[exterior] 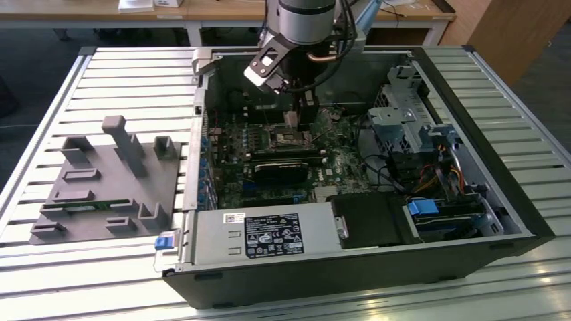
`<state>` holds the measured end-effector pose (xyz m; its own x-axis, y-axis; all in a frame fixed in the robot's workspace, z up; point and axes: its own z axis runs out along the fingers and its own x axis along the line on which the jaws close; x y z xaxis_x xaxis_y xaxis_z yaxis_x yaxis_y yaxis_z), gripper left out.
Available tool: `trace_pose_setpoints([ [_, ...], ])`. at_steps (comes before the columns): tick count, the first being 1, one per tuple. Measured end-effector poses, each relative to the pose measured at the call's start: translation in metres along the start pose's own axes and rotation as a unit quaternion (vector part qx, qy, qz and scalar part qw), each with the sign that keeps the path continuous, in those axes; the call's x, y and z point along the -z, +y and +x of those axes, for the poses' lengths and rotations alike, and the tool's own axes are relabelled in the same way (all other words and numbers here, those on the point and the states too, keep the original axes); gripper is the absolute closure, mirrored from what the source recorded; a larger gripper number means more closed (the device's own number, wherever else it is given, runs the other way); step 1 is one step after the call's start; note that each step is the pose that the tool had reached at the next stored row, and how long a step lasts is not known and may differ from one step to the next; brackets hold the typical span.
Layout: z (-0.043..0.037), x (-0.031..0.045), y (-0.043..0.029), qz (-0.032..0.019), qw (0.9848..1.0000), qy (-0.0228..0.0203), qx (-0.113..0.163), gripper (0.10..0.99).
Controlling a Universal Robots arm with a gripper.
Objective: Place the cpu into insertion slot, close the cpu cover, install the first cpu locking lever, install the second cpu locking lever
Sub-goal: 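Place the cpu into insertion slot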
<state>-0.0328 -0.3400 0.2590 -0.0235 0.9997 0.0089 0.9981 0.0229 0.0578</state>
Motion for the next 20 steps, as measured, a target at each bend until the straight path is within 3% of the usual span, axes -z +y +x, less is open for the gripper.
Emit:
trace_pose_setpoints([
  [5,0.0027,-0.0083,-0.0004,0.0,1.0,0.0,0.0,0.545],
  [20,0.0032,-0.0135,-0.0054,-0.0009,1.0,0.0,0.0,0.545],
])
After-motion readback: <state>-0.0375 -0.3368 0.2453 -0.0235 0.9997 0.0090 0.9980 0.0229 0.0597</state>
